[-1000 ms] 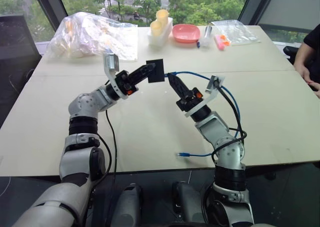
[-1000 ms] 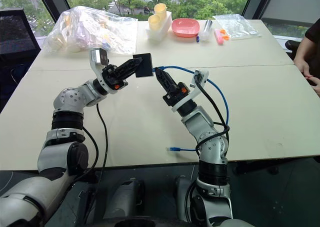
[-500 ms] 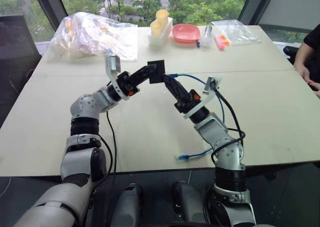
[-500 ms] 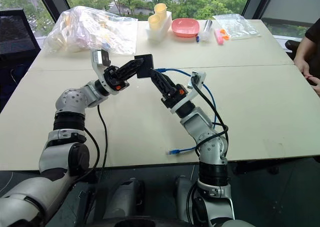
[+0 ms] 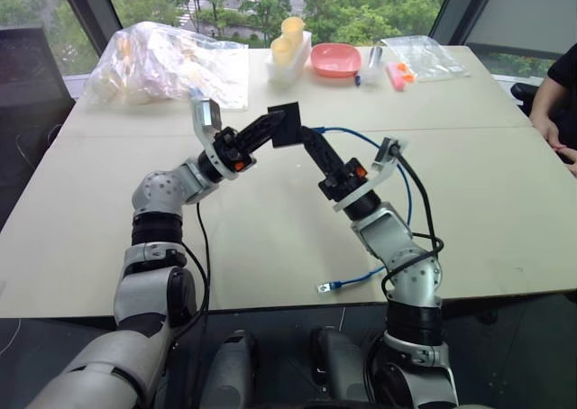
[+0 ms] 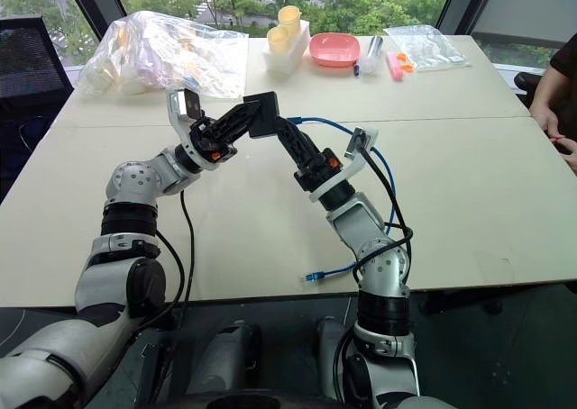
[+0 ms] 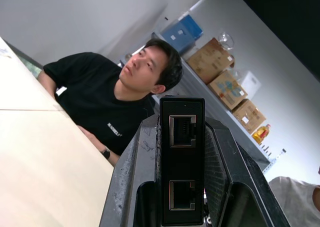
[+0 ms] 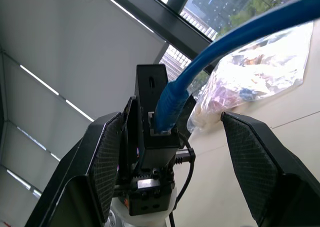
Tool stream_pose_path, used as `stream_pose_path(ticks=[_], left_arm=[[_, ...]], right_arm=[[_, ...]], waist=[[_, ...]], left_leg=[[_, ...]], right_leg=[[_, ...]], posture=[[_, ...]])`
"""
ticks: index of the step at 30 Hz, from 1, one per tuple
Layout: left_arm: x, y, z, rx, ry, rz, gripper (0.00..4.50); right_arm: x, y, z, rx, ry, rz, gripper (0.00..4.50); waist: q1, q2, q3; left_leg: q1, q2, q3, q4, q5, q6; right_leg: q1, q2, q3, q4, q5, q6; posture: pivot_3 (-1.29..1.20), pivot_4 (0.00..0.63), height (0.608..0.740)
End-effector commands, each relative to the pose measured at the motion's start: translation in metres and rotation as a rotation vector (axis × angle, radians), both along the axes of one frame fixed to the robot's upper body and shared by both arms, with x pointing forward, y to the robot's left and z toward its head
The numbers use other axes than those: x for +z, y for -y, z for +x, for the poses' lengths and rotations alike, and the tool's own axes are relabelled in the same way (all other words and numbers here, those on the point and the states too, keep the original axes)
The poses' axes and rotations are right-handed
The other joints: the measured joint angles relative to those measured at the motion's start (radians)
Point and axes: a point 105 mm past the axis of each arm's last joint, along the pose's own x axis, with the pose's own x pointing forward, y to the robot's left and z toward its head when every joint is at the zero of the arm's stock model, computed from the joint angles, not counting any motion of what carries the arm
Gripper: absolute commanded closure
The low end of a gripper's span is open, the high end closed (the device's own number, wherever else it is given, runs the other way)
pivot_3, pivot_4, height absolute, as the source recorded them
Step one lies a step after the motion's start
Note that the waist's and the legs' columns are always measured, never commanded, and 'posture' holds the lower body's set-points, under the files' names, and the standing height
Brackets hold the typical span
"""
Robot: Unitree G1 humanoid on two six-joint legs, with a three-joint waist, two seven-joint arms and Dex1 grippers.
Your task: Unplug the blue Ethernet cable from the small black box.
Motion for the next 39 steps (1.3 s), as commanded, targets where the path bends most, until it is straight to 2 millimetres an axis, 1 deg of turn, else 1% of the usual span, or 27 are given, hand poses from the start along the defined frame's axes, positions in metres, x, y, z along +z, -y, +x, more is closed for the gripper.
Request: stream_pose_path(ticks=[1,2,3,5,9,10,17,20,21,24,27,29,31,33,35,37,38,39], left_arm=[[0.011,-0.001,-0.003,-0.012,0.034,-0.037,3.94],[0.011,0.000,-0.004,-0.015,0.033,-0.035,3.94],[0.010,0.001,-0.004,-0.019,0.032,-0.033,3.94],[0.009,0.002,-0.005,-0.024,0.031,-0.030,3.94],[0.008,0.003,-0.005,-0.024,0.028,-0.027,3.94],[0.008,0.003,-0.004,-0.022,0.027,-0.027,3.94],[0.008,0.001,-0.002,-0.003,0.022,-0.025,3.94],[0.008,-0.004,0.000,0.019,0.026,-0.018,3.94],[0.008,-0.007,0.000,0.030,0.028,-0.012,3.94],[0.009,-0.027,-0.001,0.062,0.043,0.022,3.94],[0.011,-0.047,-0.002,0.090,0.053,0.066,3.94],[0.011,-0.057,-0.002,0.108,0.053,0.088,3.94],[0.012,-0.061,-0.001,0.115,0.052,0.095,3.94],[0.011,-0.060,-0.001,0.117,0.061,0.107,3.94],[0.006,-0.052,0.003,0.147,0.089,0.170,3.94],[-0.014,-0.028,0.024,0.312,0.181,0.392,3.94],[-0.022,-0.015,0.031,0.381,0.257,0.494,3.94],[-0.025,-0.006,0.034,0.421,0.313,0.551,3.94]], right_arm=[[0.012,0.001,-0.002,0.000,0.040,0.044,1.25],[0.012,0.001,-0.002,-0.001,0.039,0.047,1.25],[0.012,0.000,-0.002,-0.001,0.038,0.044,1.48],[0.010,-0.001,-0.003,0.001,0.037,0.033,2.13],[0.007,-0.004,-0.003,0.006,0.035,0.009,4.15],[0.006,-0.005,-0.003,0.007,0.036,-0.001,4.46],[0.001,-0.006,-0.001,-0.005,0.028,-0.032,4.46],[-0.002,-0.001,0.003,-0.044,0.011,-0.034,4.46],[-0.003,0.004,0.006,-0.076,0.000,-0.029,4.46],[-0.003,0.034,0.016,-0.190,-0.025,0.003,4.46],[-0.003,0.062,0.020,-0.278,-0.035,0.006,4.46],[-0.003,0.073,0.022,-0.307,-0.036,0.001,4.46],[-0.003,0.078,0.023,-0.319,-0.038,0.002,4.46],[-0.002,0.080,0.024,-0.329,-0.035,-0.006,4.46],[-0.003,0.082,0.025,-0.338,-0.041,-0.014,4.46],[-0.016,0.089,0.036,-0.398,-0.119,-0.077,4.46],[-0.025,0.096,0.042,-0.448,-0.168,-0.125,4.46],[-0.031,0.101,0.046,-0.482,-0.199,-0.156,4.46]], waist=[[0.000,0.000,0.000],[0.000,0.000,0.000],[0.000,0.000,0.000],[0.000,0.000,0.000],[0.000,0.000,0.000],[0.000,0.000,0.000],[0.000,0.000,0.000],[0.000,0.000,0.000],[0.000,0.000,0.000],[-0.003,0.000,0.000],[-0.003,0.000,0.000],[0.002,0.000,0.000],[0.002,0.000,0.000],[0.004,0.000,0.000],[0.004,0.000,0.000],[0.005,0.000,0.000],[0.007,0.000,0.000],[0.011,0.000,0.000]], left_leg=[[0.000,0.000,0.000,0.000,0.000,0.000],[0.000,0.000,0.000,0.000,0.000,0.000],[0.000,0.000,0.000,0.000,0.000,0.000],[0.000,0.000,0.000,0.000,0.000,0.000],[0.000,0.000,0.000,0.000,0.000,0.000],[0.000,0.000,0.000,0.000,0.000,0.000],[0.000,0.000,0.000,0.000,0.000,0.000],[0.000,0.000,0.000,0.000,0.000,0.000],[0.000,0.000,0.000,0.000,0.000,0.000],[0.000,0.000,0.000,0.000,0.000,0.000],[0.000,0.000,0.000,0.000,0.000,0.000],[-0.001,0.000,0.000,0.000,0.000,0.000],[-0.002,0.000,0.000,0.000,0.000,0.000],[-0.002,0.000,0.000,-0.001,0.000,0.000],[-0.002,0.000,0.000,-0.001,0.000,0.000],[-0.002,-0.001,0.000,-0.001,0.000,0.000],[-0.002,-0.001,0.000,-0.001,0.000,0.000],[-0.002,-0.001,0.000,-0.001,0.000,0.000]], right_leg=[[0.000,0.000,0.000,0.000,0.000,0.000],[0.000,0.000,0.000,0.000,0.000,0.000],[0.000,0.000,0.000,0.000,0.000,0.000],[0.000,0.000,0.000,0.000,0.000,0.000],[0.000,0.000,0.000,0.000,0.000,0.000],[0.000,0.000,0.000,0.000,0.000,0.000],[0.000,0.000,0.000,0.000,0.000,0.000],[0.000,0.000,0.000,0.000,0.000,0.000],[0.000,0.000,0.000,0.000,0.000,0.000],[0.000,0.000,0.000,0.000,0.000,0.000],[-0.001,0.000,0.000,0.000,0.000,0.000],[-0.001,0.000,0.000,-0.001,0.000,0.000],[-0.001,-0.001,-0.001,-0.001,0.000,0.000],[-0.002,-0.001,-0.001,-0.001,0.000,0.000],[-0.001,-0.001,-0.001,-0.001,0.000,0.000],[-0.001,-0.002,-0.001,-0.001,0.000,0.000],[-0.001,-0.002,-0.001,-0.001,0.000,0.000],[-0.001,-0.003,-0.001,-0.001,0.000,0.000]], posture=[[0.00,0.150,0.740],[0.00,0.150,0.740],[0.00,0.150,0.740],[0.00,0.150,0.740],[0.00,0.150,0.740],[0.00,0.150,0.740],[0.00,0.150,0.740],[0.00,0.150,0.740],[0.00,0.150,0.740],[0.00,0.150,0.740],[0.00,0.150,0.740],[0.00,0.150,0.740],[0.00,0.150,0.740],[0.00,0.150,0.740],[0.00,0.150,0.740],[0.00,0.150,0.740],[0.00,0.150,0.740],[0.00,0.150,0.740]])
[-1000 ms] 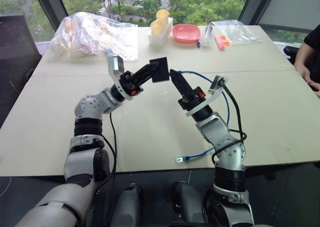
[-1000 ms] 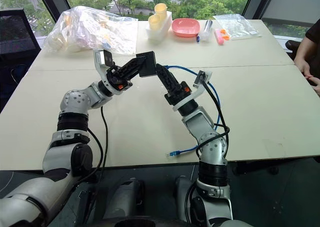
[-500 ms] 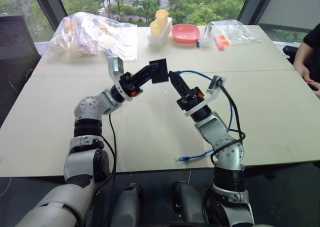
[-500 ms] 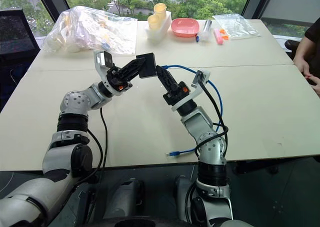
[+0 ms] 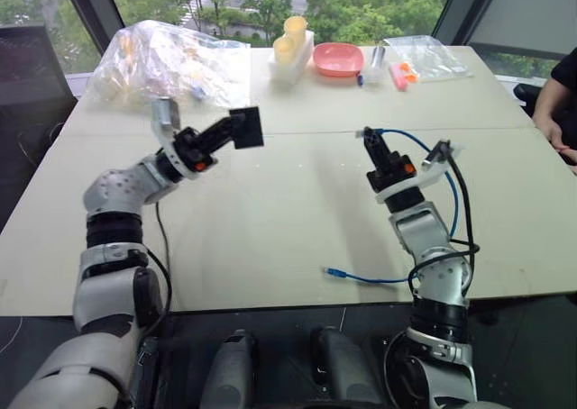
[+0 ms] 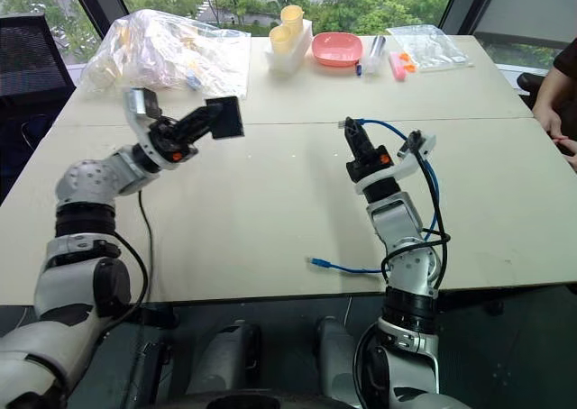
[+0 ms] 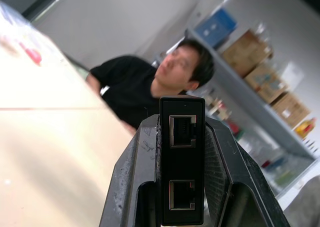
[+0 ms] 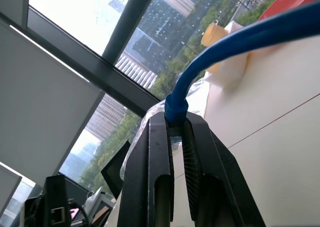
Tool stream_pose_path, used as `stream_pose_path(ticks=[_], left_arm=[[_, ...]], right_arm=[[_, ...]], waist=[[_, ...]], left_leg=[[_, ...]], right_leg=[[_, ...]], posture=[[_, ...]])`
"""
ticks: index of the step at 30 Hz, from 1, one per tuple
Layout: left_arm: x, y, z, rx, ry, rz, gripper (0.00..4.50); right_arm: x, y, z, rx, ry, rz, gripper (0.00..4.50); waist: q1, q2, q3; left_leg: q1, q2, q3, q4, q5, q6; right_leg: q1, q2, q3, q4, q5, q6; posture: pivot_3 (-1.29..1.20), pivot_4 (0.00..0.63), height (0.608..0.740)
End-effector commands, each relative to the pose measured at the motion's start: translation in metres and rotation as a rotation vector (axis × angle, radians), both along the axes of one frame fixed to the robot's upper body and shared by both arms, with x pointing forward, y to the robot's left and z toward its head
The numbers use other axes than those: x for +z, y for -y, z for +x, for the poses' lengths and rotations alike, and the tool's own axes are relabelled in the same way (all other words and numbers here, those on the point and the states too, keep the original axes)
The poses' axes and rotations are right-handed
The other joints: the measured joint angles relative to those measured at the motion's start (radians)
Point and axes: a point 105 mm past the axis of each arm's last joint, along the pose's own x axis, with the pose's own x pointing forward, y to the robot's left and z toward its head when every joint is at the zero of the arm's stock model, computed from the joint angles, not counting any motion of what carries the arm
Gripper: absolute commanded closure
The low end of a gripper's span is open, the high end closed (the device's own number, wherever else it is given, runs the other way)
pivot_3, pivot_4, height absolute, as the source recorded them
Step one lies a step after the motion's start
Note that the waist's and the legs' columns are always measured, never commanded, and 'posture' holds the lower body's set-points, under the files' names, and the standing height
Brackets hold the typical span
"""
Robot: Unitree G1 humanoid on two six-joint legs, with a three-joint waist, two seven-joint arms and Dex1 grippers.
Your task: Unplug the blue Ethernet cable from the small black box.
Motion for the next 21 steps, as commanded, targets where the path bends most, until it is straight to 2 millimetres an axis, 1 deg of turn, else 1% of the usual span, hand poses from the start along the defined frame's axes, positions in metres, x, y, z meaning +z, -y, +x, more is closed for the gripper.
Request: stream_pose_path(ticks=[1,4,6,7,10,12,13,14,15,17,18,19,21], left_arm=[[-0.006,0.032,0.019,0.191,0.249,0.280,3.94],[-0.006,0.049,0.027,0.293,0.320,0.280,3.94],[-0.011,0.060,0.029,0.339,0.365,0.313,3.94],[-0.014,0.066,0.030,0.355,0.386,0.331,3.94],[-0.023,0.079,0.029,0.380,0.421,0.368,3.94],[-0.029,0.087,0.028,0.388,0.440,0.392,3.94],[-0.031,0.091,0.027,0.385,0.450,0.402,3.94],[-0.032,0.094,0.027,0.383,0.457,0.408,3.94],[-0.033,0.097,0.027,0.381,0.462,0.411,3.94],[-0.037,0.102,0.027,0.390,0.462,0.425,3.94],[-0.039,0.103,0.028,0.395,0.458,0.428,3.94],[-0.041,0.105,0.028,0.396,0.453,0.430,3.94],[-0.049,0.107,0.028,0.389,0.440,0.442,3.94]], right_arm=[[-0.018,0.021,0.019,-0.137,-0.139,-0.141,4.46],[-0.035,0.032,0.031,-0.190,-0.258,-0.278,4.46],[-0.037,0.038,0.036,-0.206,-0.279,-0.377,3.67],[-0.035,0.041,0.037,-0.219,-0.274,-0.424,3.44],[-0.035,0.046,0.039,-0.234,-0.272,-0.568,1.87],[-0.040,0.039,0.034,-0.166,-0.273,-0.698,0.80],[-0.039,0.027,0.027,-0.090,-0.217,-0.798,0.35],[-0.039,0.018,0.020,-0.032,-0.178,-0.866,0.08],[-0.040,0.009,0.013,0.030,-0.136,-0.937,0.08],[-0.047,-0.011,-0.012,0.170,-0.022,-1.117,0.08],[-0.050,-0.017,-0.023,0.225,0.017,-1.169,0.08],[-0.051,-0.021,-0.029,0.244,0.038,-1.179,0.08],[-0.048,-0.018,-0.029,0.209,0.020,-1.087,0.08]], waist=[[0.005,0.000,0.000],[0.000,0.000,0.000],[-0.006,0.000,0.000],[-0.006,0.000,0.000],[-0.004,0.000,0.000],[-0.002,0.000,0.000],[-0.002,0.000,0.000],[-0.002,0.000,0.000],[-0.002,0.000,0.000],[-0.001,0.000,0.000],[0.000,0.000,0.000],[0.000,0.000,0.000],[-0.002,0.000,0.000]], left_leg=[[0.000,-0.001,0.000,0.000,0.000,0.000],[-0.002,-0.002,0.002,0.000,0.000,0.000],[-0.003,-0.002,0.005,0.000,-0.001,0.001],[-0.002,-0.002,0.005,-0.001,-0.001,0.002],[-0.002,-0.002,0.005,-0.001,-0.001,0.003],[-0.002,-0.002,0.004,-0.001,-0.001,0.003],[-0.002,-0.002,0.004,-0.001,-0.001,0.003],[-0.003,-0.002,0.004,-0.001,-0.001,0.003],[-0.002,-0.002,0.004,-0.001,-0.001,0.003],[-0.003,-0.002,0.004,-0.001,-0.002,0.003],[-0.003,-0.002,0.003,-0.001,-0.002,0.004],[-0.003,-0.002,0.003,-0.001,-0.002,0.004],[-0.003,-0.002,0.003,0.000,-0.002,0.004]], right_leg=[[0.000,-0.001,0.000,0.000,0.000,0.000],[-0.002,-0.004,0.000,-0.002,0.000,0.000],[-0.003,-0.004,0.001,-0.002,0.000,0.001],[-0.003,-0.004,0.002,-0.002,0.000,0.001],[-0.004,-0.001,0.003,-0.002,0.002,0.004],[-0.004,0.000,0.003,-0.002,0.001,0.005],[-0.004,0.000,0.003,-0.002,0.001,0.005],[-0.004,0.000,0.003,-0.002,0.001,0.005],[-0.003,0.000,0.003,-0.002,0.001,0.005],[-0.003,0.000,0.003,-0.002,0.001,0.006],[-0.003,0.001,0.003,-0.002,0.000,0.006],[-0.003,0.000,0.003,-0.002,0.000,0.006],[-0.003,0.001,0.003,-0.002,0.000,0.007]], posture=[[0.00,0.150,0.740],[0.00,0.150,0.740],[0.00,0.150,0.740],[0.00,0.150,0.740],[0.00,0.150,0.740],[0.00,0.150,0.740],[0.00,0.150,0.740],[0.00,0.150,0.740],[0.00,0.150,0.740],[0.00,0.150,0.740],[0.00,0.150,0.740],[0.00,0.150,0.740],[0.00,0.150,0.740]])
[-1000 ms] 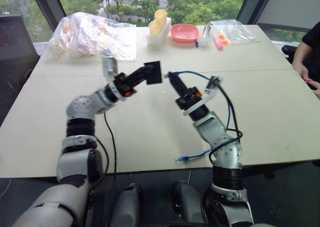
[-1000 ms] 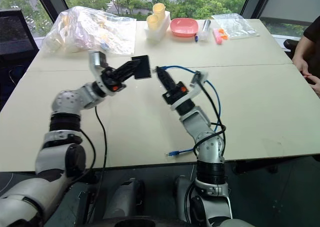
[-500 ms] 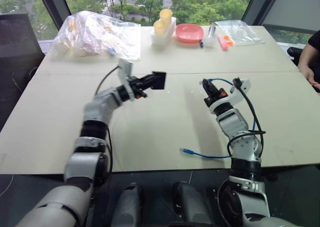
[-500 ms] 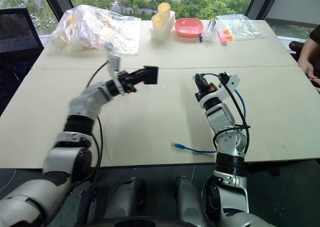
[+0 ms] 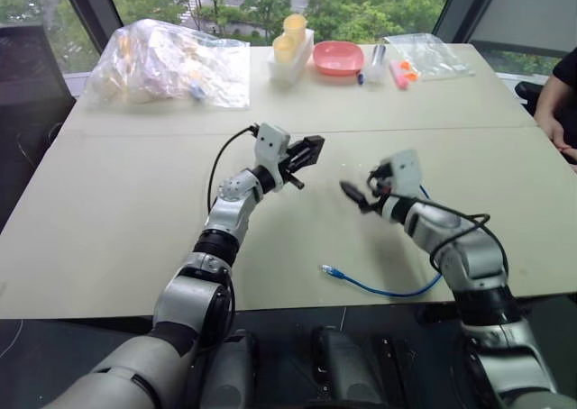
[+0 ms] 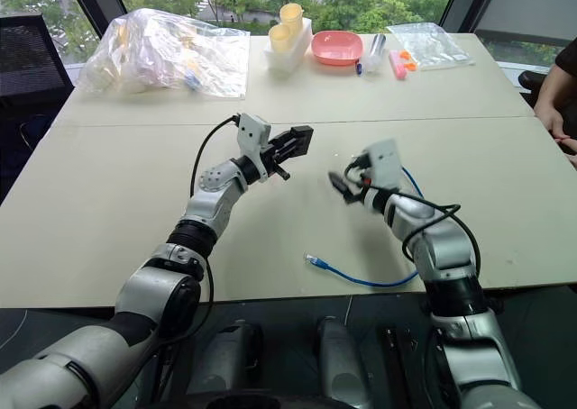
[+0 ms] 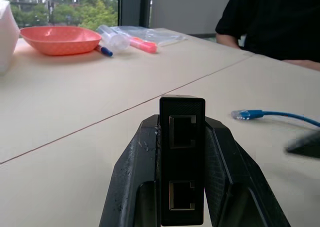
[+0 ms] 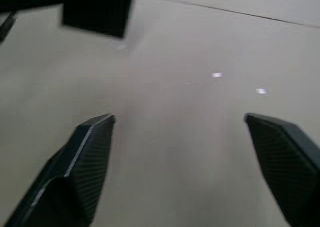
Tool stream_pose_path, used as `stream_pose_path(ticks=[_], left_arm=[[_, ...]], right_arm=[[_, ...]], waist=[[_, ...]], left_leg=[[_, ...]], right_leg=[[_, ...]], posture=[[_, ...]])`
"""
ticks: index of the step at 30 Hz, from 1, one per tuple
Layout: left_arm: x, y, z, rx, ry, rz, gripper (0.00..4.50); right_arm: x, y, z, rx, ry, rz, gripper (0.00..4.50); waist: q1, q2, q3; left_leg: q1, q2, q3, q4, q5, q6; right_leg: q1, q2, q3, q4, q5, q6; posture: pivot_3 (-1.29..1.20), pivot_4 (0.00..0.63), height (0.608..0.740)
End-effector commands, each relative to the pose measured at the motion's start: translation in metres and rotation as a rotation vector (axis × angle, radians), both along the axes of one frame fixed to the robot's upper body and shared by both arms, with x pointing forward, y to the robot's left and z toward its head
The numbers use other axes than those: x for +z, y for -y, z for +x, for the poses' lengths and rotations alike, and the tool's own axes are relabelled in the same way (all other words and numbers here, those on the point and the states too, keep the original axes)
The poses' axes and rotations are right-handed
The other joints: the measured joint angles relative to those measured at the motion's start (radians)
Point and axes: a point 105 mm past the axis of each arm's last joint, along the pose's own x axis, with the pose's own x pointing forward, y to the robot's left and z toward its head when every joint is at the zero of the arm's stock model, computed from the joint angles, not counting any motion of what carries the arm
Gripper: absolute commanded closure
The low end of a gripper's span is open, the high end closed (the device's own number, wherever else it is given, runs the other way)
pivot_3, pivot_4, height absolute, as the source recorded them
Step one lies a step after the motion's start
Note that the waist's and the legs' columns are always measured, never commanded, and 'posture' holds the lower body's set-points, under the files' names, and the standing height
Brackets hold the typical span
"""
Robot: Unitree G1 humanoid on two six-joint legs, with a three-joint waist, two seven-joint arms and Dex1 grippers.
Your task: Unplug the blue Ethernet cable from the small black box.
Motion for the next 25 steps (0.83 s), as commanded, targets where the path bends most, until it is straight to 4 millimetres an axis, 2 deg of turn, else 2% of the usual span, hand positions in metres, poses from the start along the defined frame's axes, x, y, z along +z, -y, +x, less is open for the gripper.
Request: stream_pose_path(ticks=[1,2,7,10,15,19,20,22,25], left_arm=[[0.006,0.011,0.000,-0.016,0.033,0.008,3.46],[0.002,0.011,0.000,-0.020,0.010,0.005,2.94],[-0.003,0.006,0.000,-0.026,-0.013,0.015,1.22],[-0.001,0.002,-0.001,-0.047,-0.007,0.034,0.04],[0.041,-0.030,-0.016,-0.100,0.032,-0.008,0.04],[0.060,-0.051,-0.036,-0.119,0.005,-0.018,0.04],[0.065,-0.062,-0.044,-0.119,-0.009,-0.019,0.04],[0.059,-0.093,-0.064,-0.094,-0.043,0.051,0.04],[0.051,-0.118,-0.080,-0.034,-0.100,0.091,0.04]], right_arm=[[0.021,-0.004,-0.001,-0.010,0.077,0.094,0.02],[0.020,0.000,0.000,-0.037,0.078,0.095,0.00],[0.017,0.006,0.005,-0.081,0.083,0.085,0.00],[0.014,0.008,0.005,-0.088,0.082,0.077,0.00],[0.022,0.022,0.001,-0.105,0.097,0.105,0.00],[0.029,0.026,-0.005,-0.088,0.108,0.155,0.00],[0.032,0.028,-0.010,-0.078,0.113,0.174,0.00],[0.042,0.036,-0.017,-0.087,0.163,0.239,0.00],[0.045,0.046,-0.021,-0.126,0.190,0.298,0.00]], waist=[[-0.001,0.000,0.000],[0.000,0.000,0.000],[0.000,0.000,0.000],[0.000,0.000,0.000],[-0.003,0.000,0.000],[-0.002,0.000,0.000],[-0.002,0.000,0.000],[-0.003,0.000,0.000],[-0.010,0.001,0.000]], left_leg=[[0.000,0.000,0.000,0.000,0.000,0.000],[0.000,0.000,0.000,0.001,0.000,0.000],[0.000,0.000,0.000,0.003,0.000,0.000],[0.000,0.000,0.000,0.002,0.000,0.000],[0.000,0.001,-0.001,0.002,0.000,0.000],[0.001,0.001,-0.001,0.002,0.000,0.000],[0.001,0.001,-0.001,0.002,0.000,0.000],[0.002,0.001,-0.001,0.002,0.000,0.000],[0.004,0.002,0.000,0.000,0.000,0.000]], right_leg=[[0.000,0.000,0.000,0.000,0.000,-0.001],[0.000,0.000,0.000,0.000,-0.001,-0.002],[0.002,0.000,0.000,0.000,-0.001,-0.004],[0.001,0.000,0.000,0.000,-0.001,-0.004],[0.001,0.000,0.000,0.000,-0.001,-0.004],[0.002,0.001,0.000,0.001,-0.001,-0.004],[0.002,0.001,0.000,0.001,-0.001,-0.004],[0.002,0.000,0.000,0.001,-0.001,-0.004],[0.002,0.001,0.002,0.002,-0.002,-0.004]], posture=[[0.00,0.150,0.740],[0.00,0.150,0.740],[0.00,0.150,0.740],[0.00,0.150,0.740],[0.00,0.150,0.740],[0.00,0.150,0.740],[0.00,0.150,0.740],[0.00,0.150,0.740],[0.00,0.150,0.740]])
